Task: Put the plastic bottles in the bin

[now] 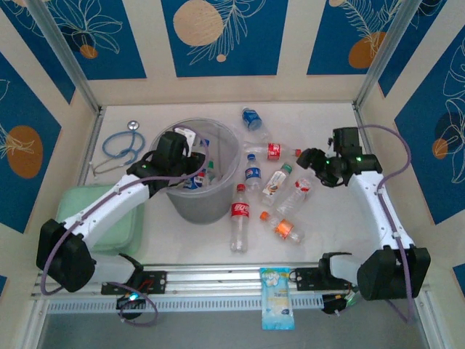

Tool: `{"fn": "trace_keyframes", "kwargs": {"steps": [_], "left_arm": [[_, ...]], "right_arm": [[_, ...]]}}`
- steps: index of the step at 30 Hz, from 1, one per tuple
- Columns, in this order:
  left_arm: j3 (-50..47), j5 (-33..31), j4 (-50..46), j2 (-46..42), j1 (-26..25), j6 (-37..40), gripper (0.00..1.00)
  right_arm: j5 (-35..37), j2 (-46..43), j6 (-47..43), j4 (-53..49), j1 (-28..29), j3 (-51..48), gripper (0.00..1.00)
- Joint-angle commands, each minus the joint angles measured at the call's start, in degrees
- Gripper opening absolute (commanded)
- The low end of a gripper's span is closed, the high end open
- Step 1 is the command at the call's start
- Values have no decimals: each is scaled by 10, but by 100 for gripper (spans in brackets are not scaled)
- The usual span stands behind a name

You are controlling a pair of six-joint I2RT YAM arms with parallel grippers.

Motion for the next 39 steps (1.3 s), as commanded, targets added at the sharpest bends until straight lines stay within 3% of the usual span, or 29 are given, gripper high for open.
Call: {"fn": "trace_keyframes", "kwargs": {"steps": [1,13,21,31,39], "left_arm": [[23,34,-60,2,-11,6,45],[96,39,-129,-76,-11,60,76],[123,61,-145,-111,-11,64,80],[134,65,-154,-128,-11,68,81],[168,119,-136,-119,-11,49,82]], "right_arm": [[-26,-2,-15,-17,-42,-39,82],[-74,179,1,119,-77,-54,84],[-100,260,8,159,-82,-54,75],[-84,185,-15,129,-117,-31,51],[-160,69,-45,70,-151,25,42]]}}
